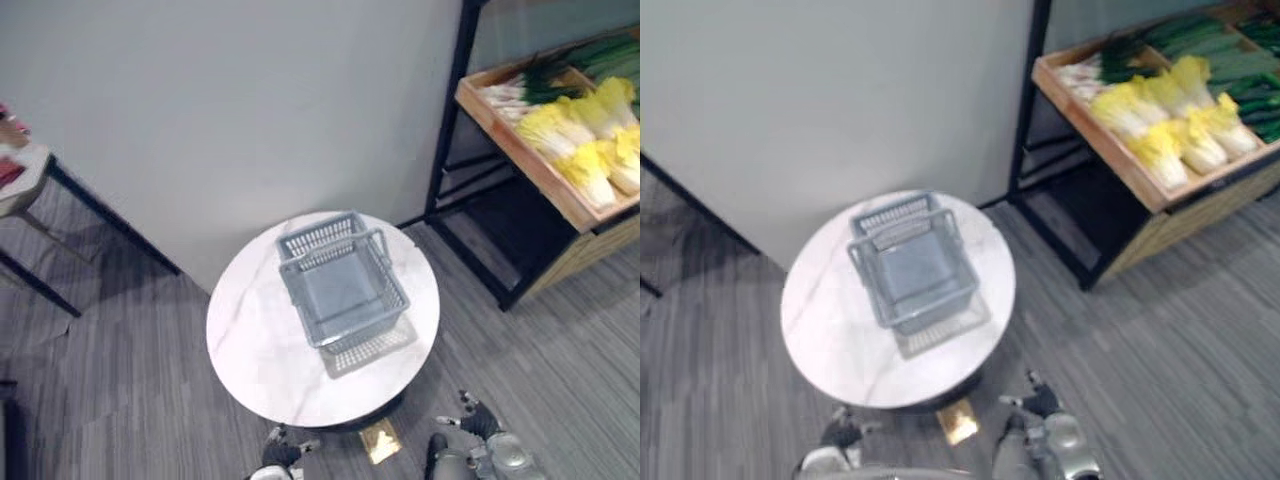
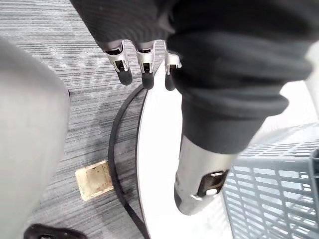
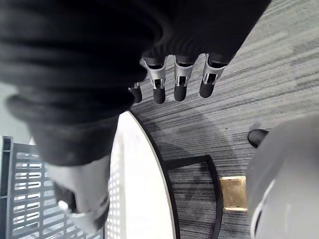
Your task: Pick vegetable in the basket
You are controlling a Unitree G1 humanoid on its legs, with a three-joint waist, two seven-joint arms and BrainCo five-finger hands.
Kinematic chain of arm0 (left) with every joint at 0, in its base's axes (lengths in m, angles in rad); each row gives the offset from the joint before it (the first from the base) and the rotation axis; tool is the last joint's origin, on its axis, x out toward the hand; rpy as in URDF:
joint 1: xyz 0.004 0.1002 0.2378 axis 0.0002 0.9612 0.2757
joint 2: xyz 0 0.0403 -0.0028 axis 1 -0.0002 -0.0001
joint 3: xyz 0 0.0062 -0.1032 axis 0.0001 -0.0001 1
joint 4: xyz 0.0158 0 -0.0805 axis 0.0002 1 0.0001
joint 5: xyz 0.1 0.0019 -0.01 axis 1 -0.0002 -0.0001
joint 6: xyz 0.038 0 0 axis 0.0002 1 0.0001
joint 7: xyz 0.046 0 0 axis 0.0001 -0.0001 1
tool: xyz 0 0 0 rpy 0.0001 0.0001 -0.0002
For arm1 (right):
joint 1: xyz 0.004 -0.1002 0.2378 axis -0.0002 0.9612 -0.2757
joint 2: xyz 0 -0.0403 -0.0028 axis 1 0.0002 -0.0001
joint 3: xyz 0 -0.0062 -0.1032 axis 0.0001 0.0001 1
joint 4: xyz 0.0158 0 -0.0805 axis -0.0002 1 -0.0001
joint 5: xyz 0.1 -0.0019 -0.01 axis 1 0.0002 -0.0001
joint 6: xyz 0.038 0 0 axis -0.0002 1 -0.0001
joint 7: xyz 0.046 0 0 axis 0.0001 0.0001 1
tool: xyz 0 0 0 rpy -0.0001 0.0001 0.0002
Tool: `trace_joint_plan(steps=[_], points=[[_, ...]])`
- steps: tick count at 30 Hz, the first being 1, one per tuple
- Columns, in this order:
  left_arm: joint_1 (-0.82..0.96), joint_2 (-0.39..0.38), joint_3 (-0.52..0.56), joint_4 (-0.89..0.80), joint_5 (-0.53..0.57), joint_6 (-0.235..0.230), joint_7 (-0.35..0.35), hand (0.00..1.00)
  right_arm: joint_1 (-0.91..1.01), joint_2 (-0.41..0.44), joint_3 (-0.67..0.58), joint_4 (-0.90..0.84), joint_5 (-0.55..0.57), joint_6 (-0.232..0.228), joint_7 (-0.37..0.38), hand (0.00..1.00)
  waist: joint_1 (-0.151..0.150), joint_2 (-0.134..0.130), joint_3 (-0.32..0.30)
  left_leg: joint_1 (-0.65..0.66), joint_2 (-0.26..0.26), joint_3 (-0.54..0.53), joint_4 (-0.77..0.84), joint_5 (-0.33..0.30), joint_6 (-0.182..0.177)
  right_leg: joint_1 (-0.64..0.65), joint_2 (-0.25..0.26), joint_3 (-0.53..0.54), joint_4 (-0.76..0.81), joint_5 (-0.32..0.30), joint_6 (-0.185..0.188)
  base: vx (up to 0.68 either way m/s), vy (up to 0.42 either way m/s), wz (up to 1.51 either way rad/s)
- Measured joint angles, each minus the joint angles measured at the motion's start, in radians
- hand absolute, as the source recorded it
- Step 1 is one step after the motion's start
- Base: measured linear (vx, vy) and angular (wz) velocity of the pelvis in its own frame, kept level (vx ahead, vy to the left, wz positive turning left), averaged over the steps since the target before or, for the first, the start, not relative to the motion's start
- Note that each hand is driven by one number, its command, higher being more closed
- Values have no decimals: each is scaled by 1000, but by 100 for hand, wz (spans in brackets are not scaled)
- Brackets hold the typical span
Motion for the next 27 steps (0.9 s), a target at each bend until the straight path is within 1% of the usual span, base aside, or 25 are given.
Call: trace_joint_plan(steps=[1,2,3,4,5,7,9,11,13,14,15,17,19,20,21,22,24,26,27], points=[[-1,3,-4,-8,0,0,6,0,2,3,0,-11,0,-1,-1,0,0,-19,11,-7,11,60,1,58,9,45,2,-37,-37,1,-4,126,-320,96],[-2,4,-8,-12,0,0,10,0,3,2,1,-20,0,-2,-3,0,2,-18,11,-9,14,94,5,71,18,62,4,-51,-54,3,-8,77,-271,72],[4,2,-13,-23,1,0,12,0,3,-4,2,-40,0,-2,-9,0,10,-15,10,-15,13,159,12,66,17,88,9,-72,-85,10,-19,32,-171,40],[11,2,-14,-28,1,0,13,0,-1,-4,2,-48,0,-2,-12,0,11,-15,9,-16,7,184,13,55,18,99,11,-78,-99,13,-23,28,-155,40],[16,2,-18,-33,1,0,19,0,-2,-5,2,-85,0,-5,-18,0,10,-15,9,-16,-16,222,-4,24,25,114,13,-98,-123,19,-27,12,-77,33],[17,3,-20,-35,3,0,23,0,4,-11,2,-122,0,-10,-30,0,9,-15,9,-10,-31,247,-58,22,33,116,14,-122,-137,21,-23,0,-9,48],[17,5,-19,-33,8,1,29,0,10,-22,1,-135,-1,-10,-33,0,11,-4,3,-8,-43,246,-122,22,33,114,23,-138,-169,43,-11,-1,60,35],[17,11,-18,-26,9,1,30,0,19,-27,3,-155,-2,-10,-33,0,15,-7,4,-2,-58,247,-146,15,42,114,23,-138,-200,69,-2,2,75,3],[24,22,-14,-21,10,2,32,0,22,-31,3,-184,-10,-10,-33,0,16,-12,7,6,-76,270,-162,-15,55,119,17,-125,-245,115,10,-6,135,-12],[23,24,-14,-20,11,2,32,0,24,-31,3,-199,-11,-10,-32,0,15,-12,7,7,-80,274,-163,-23,56,122,16,-123,-257,126,14,-17,166,-11],[23,29,-7,-10,15,2,32,0,36,-34,3,-250,-12,-11,-32,0,10,-11,6,11,-89,273,-166,-42,54,133,13,-121,-285,148,20,-17,130,-4],[21,31,2,-2,18,2,32,0,52,-46,3,-303,-37,-18,-31,0,9,-11,6,21,-96,275,-171,-60,51,149,12,-119,-314,166,26,-30,112,-3],[22,33,3,8,33,3,31,0,61,-89,2,-372,-56,-30,-30,0,9,-1,-1,32,-99,280,-175,-105,40,168,16,-115,-354,195,37,-56,113,-8],[21,33,3,8,44,3,31,0,60,-101,0,-390,-74,-31,-31,0,9,1,-2,34,-99,283,-176,-120,37,169,18,-110,-363,203,38,-77,108,-26],[18,36,9,8,52,2,31,0,58,-122,0,-428,-94,-32,-31,0,13,-4,-1,41,-106,299,-175,-125,37,165,12,-86,-363,211,43,-101,83,-31],[20,40,21,17,54,3,31,0,61,-138,-1,-476,-123,-33,-31,0,11,-9,-6,43,-111,303,-174,-132,37,165,7,-74,-364,214,47,-114,87,-29],[27,55,23,28,59,4,30,0,63,-164,-8,-557,-144,-39,-35,0,5,-17,-22,41,-115,307,-175,-142,33,158,3,-68,-368,213,51,-67,17,-13],[29,72,31,45,83,4,30,0,56,-206,-39,-654,-188,-46,-45,0,6,-26,-30,40,-116,305,-180,-143,33,153,3,-65,-368,213,51,-38,-11,-6],[32,74,34,48,89,4,30,0,52,-216,-45,-674,-202,-46,-54,0,7,-28,-32,40,-116,303,-185,-142,34,152,4,-65,-368,213,51,0,0,0]])
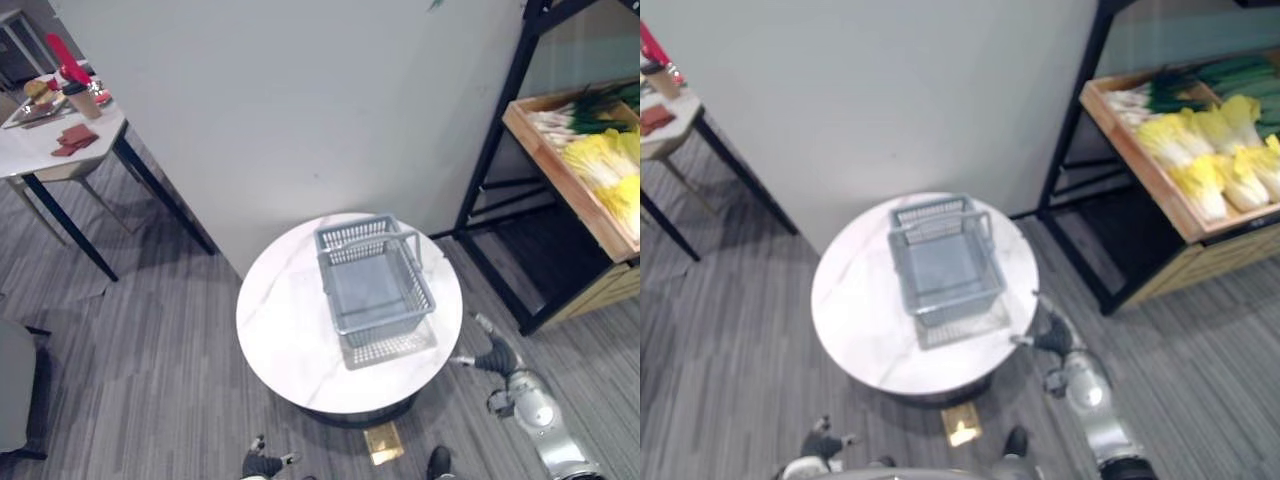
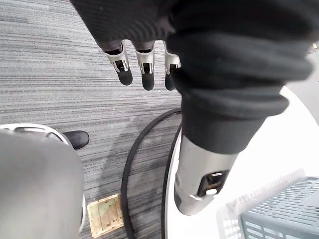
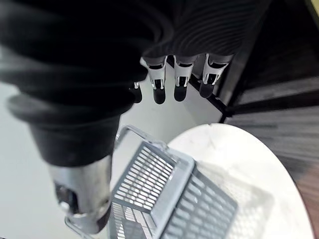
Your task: Pick vegetable in the basket
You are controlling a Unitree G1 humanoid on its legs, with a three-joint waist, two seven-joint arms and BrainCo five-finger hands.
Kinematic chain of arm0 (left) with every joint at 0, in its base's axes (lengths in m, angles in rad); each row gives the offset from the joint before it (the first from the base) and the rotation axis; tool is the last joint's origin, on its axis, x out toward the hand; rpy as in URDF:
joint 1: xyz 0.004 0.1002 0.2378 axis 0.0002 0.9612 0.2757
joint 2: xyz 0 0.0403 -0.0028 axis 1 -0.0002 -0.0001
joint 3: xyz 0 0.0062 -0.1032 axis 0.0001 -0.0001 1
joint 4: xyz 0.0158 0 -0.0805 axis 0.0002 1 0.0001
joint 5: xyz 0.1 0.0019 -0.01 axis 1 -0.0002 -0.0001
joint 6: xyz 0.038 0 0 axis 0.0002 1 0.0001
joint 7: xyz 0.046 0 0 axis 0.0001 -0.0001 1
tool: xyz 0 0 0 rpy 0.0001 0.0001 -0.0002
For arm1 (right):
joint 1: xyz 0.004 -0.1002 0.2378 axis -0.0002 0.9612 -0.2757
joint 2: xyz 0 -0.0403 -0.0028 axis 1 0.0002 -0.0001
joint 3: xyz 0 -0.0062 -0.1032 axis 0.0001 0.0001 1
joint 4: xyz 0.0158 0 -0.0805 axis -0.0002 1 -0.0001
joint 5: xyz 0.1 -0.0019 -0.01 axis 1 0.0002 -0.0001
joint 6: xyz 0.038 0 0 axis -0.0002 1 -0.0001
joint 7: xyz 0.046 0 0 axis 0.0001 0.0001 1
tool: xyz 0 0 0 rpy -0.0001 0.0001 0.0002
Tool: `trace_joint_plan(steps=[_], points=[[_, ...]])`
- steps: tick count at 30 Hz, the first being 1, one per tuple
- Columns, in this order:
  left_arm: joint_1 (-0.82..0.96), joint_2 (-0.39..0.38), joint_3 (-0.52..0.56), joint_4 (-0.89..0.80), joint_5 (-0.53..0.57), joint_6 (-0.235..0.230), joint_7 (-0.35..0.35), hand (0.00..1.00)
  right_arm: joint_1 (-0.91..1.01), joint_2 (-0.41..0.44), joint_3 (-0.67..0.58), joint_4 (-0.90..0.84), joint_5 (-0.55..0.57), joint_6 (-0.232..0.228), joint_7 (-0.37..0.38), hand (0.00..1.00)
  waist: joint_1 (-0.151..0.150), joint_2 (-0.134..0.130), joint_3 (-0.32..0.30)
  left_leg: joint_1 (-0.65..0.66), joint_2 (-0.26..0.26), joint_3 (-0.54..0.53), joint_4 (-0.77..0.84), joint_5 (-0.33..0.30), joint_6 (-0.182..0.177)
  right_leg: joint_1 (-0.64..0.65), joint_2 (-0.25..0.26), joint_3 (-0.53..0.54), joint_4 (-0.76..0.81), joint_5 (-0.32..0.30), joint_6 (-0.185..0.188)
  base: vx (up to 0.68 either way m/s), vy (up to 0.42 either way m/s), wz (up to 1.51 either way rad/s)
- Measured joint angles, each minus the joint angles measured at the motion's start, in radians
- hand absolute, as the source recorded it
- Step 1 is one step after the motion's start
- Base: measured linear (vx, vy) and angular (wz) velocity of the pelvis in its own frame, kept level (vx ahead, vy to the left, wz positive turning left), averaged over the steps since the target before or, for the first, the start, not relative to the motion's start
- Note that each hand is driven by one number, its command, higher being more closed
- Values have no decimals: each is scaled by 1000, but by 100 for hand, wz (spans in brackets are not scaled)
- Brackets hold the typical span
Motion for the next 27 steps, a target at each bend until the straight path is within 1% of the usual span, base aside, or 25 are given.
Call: trace_joint_plan(steps=[2,4,6,7,8,9,11,12,14,17,18,19,21,22,23,24,25,26,27], points=[[13,3,7,2,1,0,0,0,-44,-40,1,-32,-7,-1,-25,0,-1,-2,-6,1,-2,-3,-7,3,-1,-3,2,1,1,2,2,0,0,0],[18,4,7,3,1,1,0,0,-100,-70,23,-27,-14,-1,-30,0,0,-2,-9,2,-2,-3,-7,11,2,-4,2,2,5,5,-3,40,-8,-1],[23,5,7,5,1,1,0,0,-224,-112,125,19,-40,-1,-33,0,2,-2,-10,3,-3,0,-8,12,3,-7,3,7,5,9,-8,47,0,-6],[24,5,6,5,1,2,-1,0,-309,-127,209,63,-43,-2,-22,0,9,-2,-10,3,-3,0,-9,12,3,-11,5,10,5,16,-10,30,3,-8],[23,5,5,5,1,3,-1,0,-350,-131,252,89,-45,-3,-20,0,15,-2,-10,3,-3,0,-10,12,3,-14,5,11,5,16,-10,33,1,-8],[20,5,4,4,0,7,-2,0,-427,-129,330,152,-59,-4,-18,0,34,-4,-11,3,-3,0,-10,13,3,-20,6,14,5,17,-12,33,0,-3],[16,3,3,4,0,15,-2,0,-529,-122,431,254,-102,-5,-14,0,64,-6,-9,1,-3,-5,-12,15,4,-21,7,9,5,18,-13,5,2,7],[16,4,4,1,-2,15,-1,0,-618,-111,492,345,-159,-2,-12,0,91,-15,-3,-7,-7,-18,-16,20,7,-21,4,-3,5,18,-13,-2,4,22],[16,8,5,-5,-5,15,0,0,-675,-97,505,392,-194,3,-12,0,93,-24,2,-24,-12,-41,-19,26,9,-24,-2,-23,5,18,-13,-28,12,36],[18,20,6,-35,-14,15,5,0,-799,-93,515,462,-242,16,-20,0,117,-55,31,-60,-35,-76,-26,42,23,-40,-25,-52,5,28,-8,-48,36,32],[18,24,6,-37,-14,14,5,0,-809,-93,514,469,-243,20,-22,0,118,-60,34,-65,-41,-85,-26,43,25,-39,-31,-58,5,29,-7,-47,60,32],[19,30,7,-42,-14,14,6,0,-822,-92,503,479,-249,28,-25,0,121,-75,43,-70,-55,-97,-28,46,29,-37,-45,-67,6,31,-4,-38,80,27],[19,33,8,-43,-15,15,11,0,-823,-94,460,486,-279,44,-31,0,139,-90,61,-71,-79,-101,-28,43,48,-40,-74,-69,23,33,2,-26,126,19],[17,32,7,-45,-14,15,18,0,-825,-100,436,486,-279,49,-37,0,140,-85,77,-72,-88,-110,-17,33,59,-56,-95,-63,76,27,5,-11,135,12],[17,32,7,-45,-14,15,18,0,-825,-100,436,486,-279,49,-37,0,140,-85,77,-72,-88,-110,-17,33,59,-56,-95,-63,76,27,5,-5,165,13],[17,28,7,-43,-14,16,22,0,-843,-107,406,486,-279,65,-56,0,138,-70,104,-71,-93,-116,4,23,73,-111,-132,-39,217,18,-2,-5,157,5],[17,30,7,-42,-14,17,22,0,-851,-108,393,486,-279,71,-64,0,138,-70,112,-71,-96,-116,14,20,77,-133,-144,-21,265,15,-7,-1,196,8],[17,35,9,-42,-14,18,22,0,-874,-109,369,489,-279,81,-65,0,138,-79,131,-71,-106,-117,34,15,86,-161,-164,26,332,11,-13,4,164,7],[18,40,11,-42,-14,18,22,0,-894,-108,355,495,-279,87,-71,0,139,-88,140,-72,-112,-120,43,11,90,-167,-169,59,345,11,-13,13,137,8]])
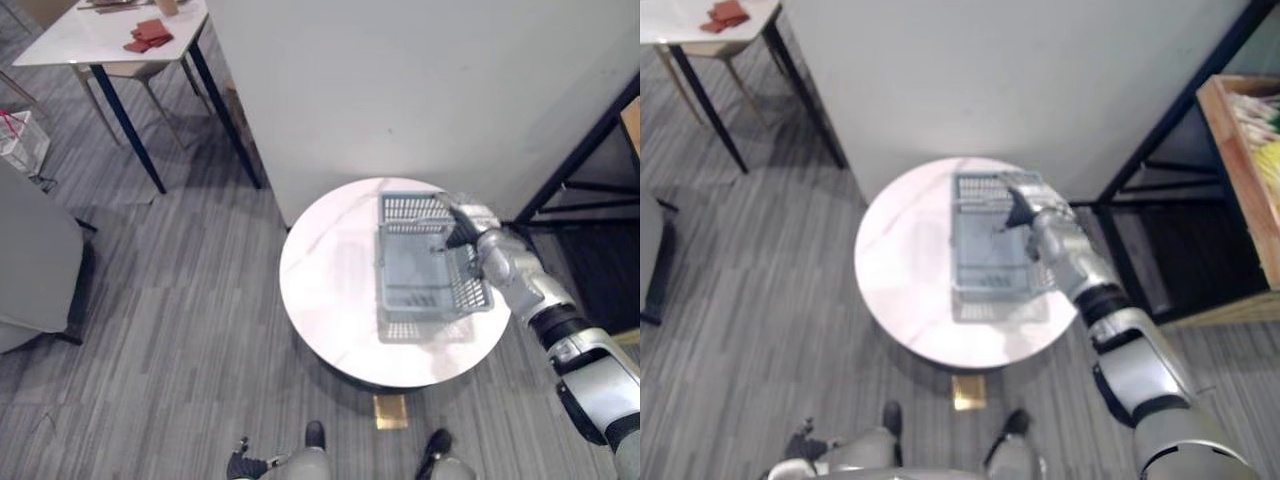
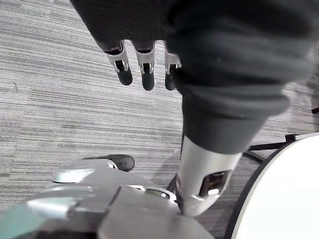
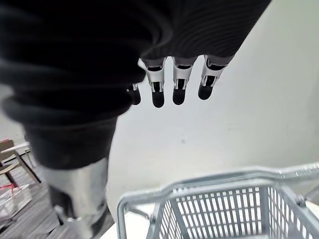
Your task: Pick vegetable in the basket
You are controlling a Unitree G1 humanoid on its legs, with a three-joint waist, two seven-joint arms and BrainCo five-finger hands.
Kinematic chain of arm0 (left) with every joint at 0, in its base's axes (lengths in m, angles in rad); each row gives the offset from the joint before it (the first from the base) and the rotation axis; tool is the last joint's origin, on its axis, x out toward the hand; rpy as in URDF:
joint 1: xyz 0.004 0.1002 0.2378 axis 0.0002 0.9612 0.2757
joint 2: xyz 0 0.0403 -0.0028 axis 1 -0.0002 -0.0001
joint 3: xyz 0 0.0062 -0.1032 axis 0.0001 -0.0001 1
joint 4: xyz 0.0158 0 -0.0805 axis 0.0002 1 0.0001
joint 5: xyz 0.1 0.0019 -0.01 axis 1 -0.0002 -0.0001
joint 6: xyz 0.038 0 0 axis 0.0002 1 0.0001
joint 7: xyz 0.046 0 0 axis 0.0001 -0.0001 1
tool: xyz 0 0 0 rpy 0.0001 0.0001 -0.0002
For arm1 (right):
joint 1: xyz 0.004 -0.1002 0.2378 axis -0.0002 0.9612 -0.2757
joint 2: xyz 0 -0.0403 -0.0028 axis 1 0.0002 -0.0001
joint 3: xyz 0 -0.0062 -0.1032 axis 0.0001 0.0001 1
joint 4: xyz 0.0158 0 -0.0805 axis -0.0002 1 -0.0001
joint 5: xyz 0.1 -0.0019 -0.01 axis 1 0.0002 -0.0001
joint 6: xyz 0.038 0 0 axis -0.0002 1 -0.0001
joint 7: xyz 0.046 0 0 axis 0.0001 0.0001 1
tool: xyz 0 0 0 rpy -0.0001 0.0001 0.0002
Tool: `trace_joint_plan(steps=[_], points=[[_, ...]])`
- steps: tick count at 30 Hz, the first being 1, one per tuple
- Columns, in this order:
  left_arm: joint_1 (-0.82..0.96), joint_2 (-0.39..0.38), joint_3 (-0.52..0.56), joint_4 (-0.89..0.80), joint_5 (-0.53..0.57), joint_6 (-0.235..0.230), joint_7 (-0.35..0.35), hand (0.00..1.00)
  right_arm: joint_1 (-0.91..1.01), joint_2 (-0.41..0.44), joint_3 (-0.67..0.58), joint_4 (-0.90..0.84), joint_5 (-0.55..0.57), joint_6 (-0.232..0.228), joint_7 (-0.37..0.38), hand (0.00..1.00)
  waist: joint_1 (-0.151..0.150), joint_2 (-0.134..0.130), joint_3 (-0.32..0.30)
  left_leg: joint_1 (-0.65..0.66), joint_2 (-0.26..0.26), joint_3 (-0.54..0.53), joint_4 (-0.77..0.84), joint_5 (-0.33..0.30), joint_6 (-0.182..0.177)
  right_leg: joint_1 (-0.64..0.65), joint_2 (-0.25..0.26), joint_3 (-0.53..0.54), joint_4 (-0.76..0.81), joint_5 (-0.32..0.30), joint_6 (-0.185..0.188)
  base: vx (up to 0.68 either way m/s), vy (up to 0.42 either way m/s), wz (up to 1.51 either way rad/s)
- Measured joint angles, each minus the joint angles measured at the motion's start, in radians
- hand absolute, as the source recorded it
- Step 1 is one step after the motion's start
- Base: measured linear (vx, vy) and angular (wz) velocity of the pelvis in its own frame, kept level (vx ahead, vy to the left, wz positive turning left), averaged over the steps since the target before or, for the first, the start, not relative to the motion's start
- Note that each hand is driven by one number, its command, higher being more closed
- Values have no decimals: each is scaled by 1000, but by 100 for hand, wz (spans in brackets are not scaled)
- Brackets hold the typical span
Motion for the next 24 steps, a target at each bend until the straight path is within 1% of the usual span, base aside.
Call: trace_joint_plan(steps=[3,4,5,6,8,9,10,11,13,16,20,24], points=[[-9,18,28,0,0,1,-1,0,-103,-1,-25,36,1,2,-31,0,-2,-33,20,-61,-15,-25,28,2,4,-2,6,85,-81,0,0,-11,13,22],[-14,17,30,1,-1,2,-1,0,-116,-1,-38,41,1,2,-34,0,1,-33,23,-76,-17,-30,29,6,3,-2,9,96,-99,-1,0,-25,-48,32],[-21,10,34,1,-1,2,-1,0,-146,-2,-48,66,1,3,-35,0,-1,-24,34,-97,-20,-50,28,17,2,10,10,96,-134,-2,3,-19,-76,38],[-25,2,37,0,-1,1,0,0,-158,-2,-61,86,2,11,-35,0,1,-19,51,-102,-22,-62,19,30,-4,27,11,84,-163,-12,17,-16,-114,41],[-25,-4,46,0,-1,0,0,0,-162,-2,-63,102,1,21,-35,0,4,-18,55,-125,-17,-79,9,46,-15,30,20,68,-192,-26,35,-15,-96,28],[-24,-8,56,3,-1,0,1,0,-167,-2,-64,105,2,23,-35,0,2,-18,58,-141,-7,-93,-17,66,-26,24,34,55,-211,-34,47,-14,-123,33],[-24,-10,60,2,-2,0,2,0,-176,-3,-66,106,2,23,-35,0,0,-10,69,-143,7,-110,-56,96,-38,24,52,38,-224,-39,61,-28,-194,29],[-24,-11,61,2,-7,0,3,0,-181,-4,-67,106,2,23,-35,0,-1,-5,76,-140,18,-115,-78,111,-43,21,63,31,-226,-39,60,-42,-202,23],[-24,-13,63,3,-36,0,4,0,-186,-26,-69,106,3,22,-35,0,0,6,85,-144,59,-140,-148,161,-64,2,109,8,-233,-42,54,-37,-159,13],[-24,-12,64,2,-38,0,7,0,-195,-52,-75,106,4,23,-35,0,-2,8,90,-163,81,-153,-148,171,-74,-9,130,-3,-232,-43,52,-9,-63,7],[-26,-10,62,1,-38,-1,5,0,-231,-72,-75,106,11,22,-35,0,-3,8,90,-173,79,-150,-148,171,-74,-23,128,1,-232,-43,52,0,5,-2],[-28,-10,50,1,-38,-2,4,0,-244,-70,-75,112,10,19,-35,0,-1,9,91,-179,78,-141,-148,171,-74,-34,128,9,-233,-43,52,3,12,-4]])
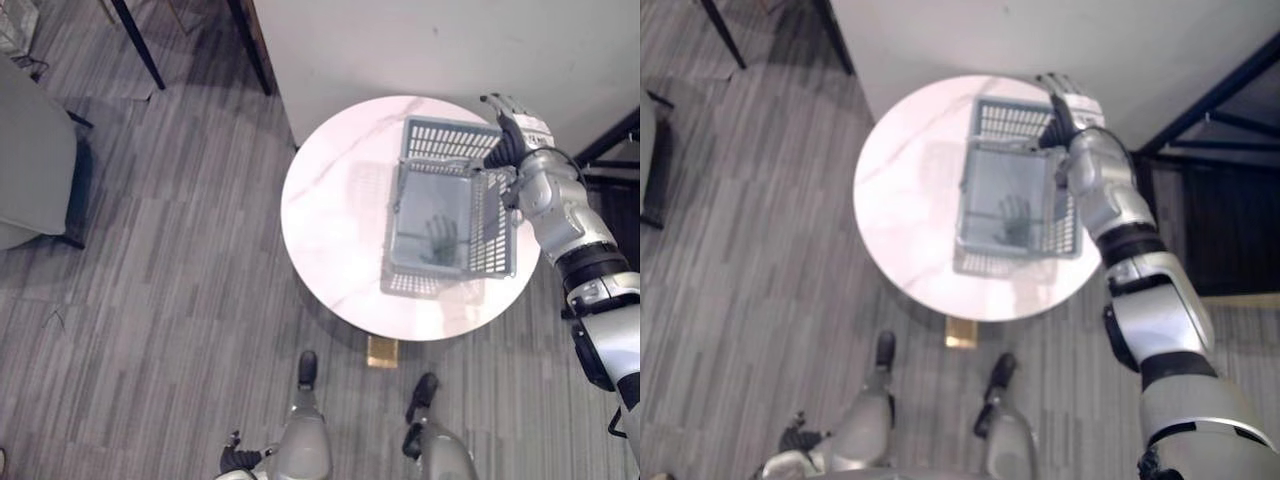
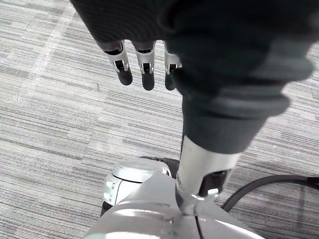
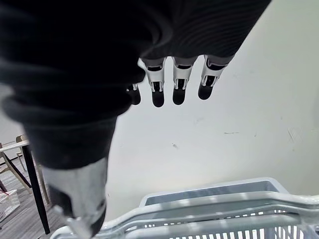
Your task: Pick vegetable in the basket
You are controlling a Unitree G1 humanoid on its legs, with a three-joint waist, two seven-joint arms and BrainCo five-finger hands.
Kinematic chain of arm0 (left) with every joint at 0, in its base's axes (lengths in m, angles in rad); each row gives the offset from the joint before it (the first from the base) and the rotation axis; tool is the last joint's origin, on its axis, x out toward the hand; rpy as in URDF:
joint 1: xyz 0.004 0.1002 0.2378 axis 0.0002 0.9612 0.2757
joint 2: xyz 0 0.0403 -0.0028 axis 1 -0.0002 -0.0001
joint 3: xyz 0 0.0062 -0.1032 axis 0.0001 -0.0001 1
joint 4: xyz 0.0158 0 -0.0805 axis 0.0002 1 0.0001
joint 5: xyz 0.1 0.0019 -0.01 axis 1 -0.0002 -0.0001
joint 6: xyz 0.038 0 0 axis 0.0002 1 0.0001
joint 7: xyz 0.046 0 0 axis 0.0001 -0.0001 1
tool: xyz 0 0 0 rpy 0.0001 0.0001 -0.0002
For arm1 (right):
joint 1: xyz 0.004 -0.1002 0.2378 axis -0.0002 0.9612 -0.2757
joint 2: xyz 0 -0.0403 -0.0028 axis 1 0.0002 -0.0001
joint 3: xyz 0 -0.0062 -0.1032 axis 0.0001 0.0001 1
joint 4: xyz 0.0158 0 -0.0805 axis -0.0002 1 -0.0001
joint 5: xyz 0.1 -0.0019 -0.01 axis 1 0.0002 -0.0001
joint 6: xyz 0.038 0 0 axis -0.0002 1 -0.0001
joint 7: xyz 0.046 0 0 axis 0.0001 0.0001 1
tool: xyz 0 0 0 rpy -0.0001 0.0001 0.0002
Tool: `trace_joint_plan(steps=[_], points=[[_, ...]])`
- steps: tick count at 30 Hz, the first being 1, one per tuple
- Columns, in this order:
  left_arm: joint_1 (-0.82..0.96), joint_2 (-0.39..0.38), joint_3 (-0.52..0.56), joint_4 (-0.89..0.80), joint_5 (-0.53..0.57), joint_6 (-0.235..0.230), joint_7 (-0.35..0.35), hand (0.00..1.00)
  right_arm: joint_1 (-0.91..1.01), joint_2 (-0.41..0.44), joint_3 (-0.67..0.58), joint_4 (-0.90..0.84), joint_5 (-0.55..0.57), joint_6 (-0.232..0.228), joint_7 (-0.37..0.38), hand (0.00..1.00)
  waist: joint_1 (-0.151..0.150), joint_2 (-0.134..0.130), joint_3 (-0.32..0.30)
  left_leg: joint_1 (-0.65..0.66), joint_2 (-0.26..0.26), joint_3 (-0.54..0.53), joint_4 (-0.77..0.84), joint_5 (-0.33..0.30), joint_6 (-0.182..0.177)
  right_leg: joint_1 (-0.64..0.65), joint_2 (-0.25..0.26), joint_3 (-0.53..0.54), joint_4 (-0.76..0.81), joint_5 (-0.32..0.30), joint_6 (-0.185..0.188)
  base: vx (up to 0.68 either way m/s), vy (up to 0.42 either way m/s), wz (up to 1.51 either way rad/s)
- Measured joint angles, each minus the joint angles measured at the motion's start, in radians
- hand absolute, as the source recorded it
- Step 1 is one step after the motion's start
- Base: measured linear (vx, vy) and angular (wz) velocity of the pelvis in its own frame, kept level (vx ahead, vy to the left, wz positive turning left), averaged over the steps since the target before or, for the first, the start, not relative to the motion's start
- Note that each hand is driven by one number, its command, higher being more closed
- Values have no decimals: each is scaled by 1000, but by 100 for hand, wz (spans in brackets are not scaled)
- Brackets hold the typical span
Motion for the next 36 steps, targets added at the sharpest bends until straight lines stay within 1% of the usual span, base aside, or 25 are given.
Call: trace_joint_plan(steps=[4,5,9,11,14,16,20,21,22,25,28,30,32,36], points=[[-11,6,-21,1,-2,-3,1,0,-35,0,1,66,0,1,0,0,0,6,6,-22,-1,1,0,4,1,-24,0,4,1,2,-3,0,0,0],[-14,6,-26,1,-24,-4,3,0,-37,0,1,83,-1,2,0,0,0,7,9,-30,-1,-1,0,5,1,-29,0,2,1,2,-3,0,0,0],[-33,5,-39,8,-37,-4,5,0,-67,-6,3,127,-1,2,0,0,-1,25,20,-50,-3,-19,0,11,1,-38,-1,-14,1,2,-3,12,27,9],[-42,4,-41,7,-38,-6,5,0,-92,-8,4,151,-2,1,-1,0,-1,30,26,-62,-2,-25,0,15,0,-46,-1,-19,1,3,-4,-2,18,10],[-45,4,-54,6,-39,-20,10,0,-102,-9,5,166,-4,0,-1,0,3,33,41,-65,-4,-30,0,15,0,-45,-2,-23,1,3,-4,6,21,5],[-51,4,-59,7,-39,-20,13,0,-106,-9,9,194,-9,1,-2,0,3,39,46,-69,-6,-36,0,16,0,-46,-4,-27,1,3,-4,15,34,8],[-57,4,-65,6,-39,-23,15,0,-107,-10,12,195,-10,1,-5,0,2,46,55,-89,-7,-41,0,20,0,-62,-4,-30,3,3,-4,2,12,2],[-64,4,-67,7,-39,-25,15,0,-107,-11,13,194,-11,1,-15,0,2,50,63,-90,-7,-42,0,20,1,-63,-5,-30,3,3,-4,0,0,0],[-67,3,-68,7,-39,-25,15,0,-110,-11,14,194,-11,1,-23,100,2,51,66,-90,-7,-42,0,20,1,-63,-5,-30,3,3,-4,0,0,0],[-81,3,-76,7,-39,-25,17,0,-118,-18,43,192,-13,1,-28,100,2,51,73,-90,-7,-42,1,20,1,-63,-5,-29,3,3,-4,0,0,0],[-82,3,-77,7,-39,-26,19,0,-118,-22,45,192,-18,1,-31,100,2,53,74,-90,-8,-43,1,20,1,-63,-5,-29,3,3,-4,0,0,0],[-83,3,-79,7,-39,-26,20,0,-118,-26,59,191,-53,0,-35,100,2,56,76,-90,-8,-44,1,20,0,-63,-5,-29,3,3,-4,0,0,0],[-84,4,-87,7,-39,-26,23,0,-115,-30,81,190,-56,0,-45,100,2,56,76,-92,-8,-44,1,20,0,-66,-5,-28,4,3,-4,0,0,0],[-86,4,-96,7,-39,-26,25,0,-104,-33,81,183,-93,0,-60,100,2,56,76,-92,-8,-44,1,20,0,-66,-5,-28,4,3,-4,0,0,0]])
